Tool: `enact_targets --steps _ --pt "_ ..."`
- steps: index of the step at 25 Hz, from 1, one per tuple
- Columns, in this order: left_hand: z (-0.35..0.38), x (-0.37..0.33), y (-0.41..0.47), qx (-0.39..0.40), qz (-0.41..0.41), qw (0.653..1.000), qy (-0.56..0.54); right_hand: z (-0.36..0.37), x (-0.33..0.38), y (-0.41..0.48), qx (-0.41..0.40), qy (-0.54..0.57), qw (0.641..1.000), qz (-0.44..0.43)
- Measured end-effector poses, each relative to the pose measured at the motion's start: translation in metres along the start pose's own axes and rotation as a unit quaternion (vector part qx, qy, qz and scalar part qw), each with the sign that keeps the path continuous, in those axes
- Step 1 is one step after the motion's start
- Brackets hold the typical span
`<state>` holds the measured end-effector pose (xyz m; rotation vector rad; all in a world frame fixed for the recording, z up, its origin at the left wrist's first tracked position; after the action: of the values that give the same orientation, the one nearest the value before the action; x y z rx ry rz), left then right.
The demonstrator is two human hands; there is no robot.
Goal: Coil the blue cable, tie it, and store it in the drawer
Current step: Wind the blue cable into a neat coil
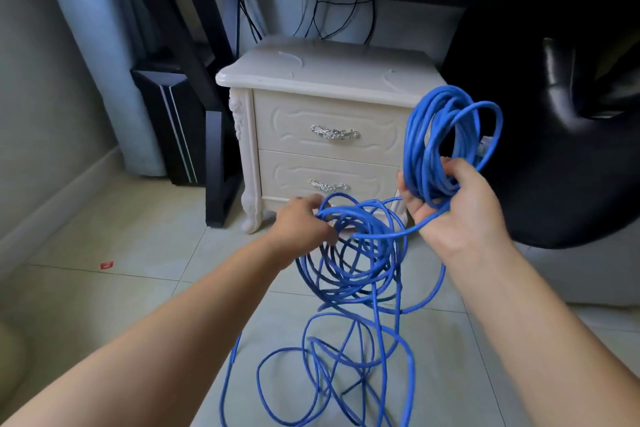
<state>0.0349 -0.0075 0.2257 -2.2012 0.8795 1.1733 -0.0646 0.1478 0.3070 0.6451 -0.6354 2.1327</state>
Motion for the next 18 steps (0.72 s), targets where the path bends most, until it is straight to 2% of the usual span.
enact_targets --steps 2,4,8,12,16,18 --pt "0.017 0.013 -0.002 0.082 -0.065 0.989 -0.108 0.006 0.001 -0.003 0.008 0.039 0.999 0.007" --pt "0.036 0.024 -0.009 0.153 -0.145 0.959 -0.191 0.01 0.002 -0.004 0.011 0.06 0.998 0.009" --pt "0.064 0.038 -0.013 0.209 -0.281 0.914 -0.203 0.012 0.003 -0.003 0.014 0.084 0.996 0.008" --pt "0.083 0.037 -0.018 0.276 -0.318 0.883 -0.208 0.014 0.004 -0.001 0.027 0.088 0.996 0.009" --pt "0.09 0.022 -0.024 0.322 -0.297 0.846 -0.304 0.016 0.006 -0.001 0.044 0.083 0.996 0.006" --pt "0.086 0.015 -0.023 0.297 -0.288 0.849 -0.327 0.015 0.008 0.0 0.04 0.073 0.997 -0.002"
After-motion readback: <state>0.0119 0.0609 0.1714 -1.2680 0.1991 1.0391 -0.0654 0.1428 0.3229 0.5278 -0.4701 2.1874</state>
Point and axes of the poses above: each hand's wrist, its own y-axis towards the middle knuckle, its own z-axis out of the palm, x = y × z, the point moved 6 cm from there along y, towards the middle knuckle
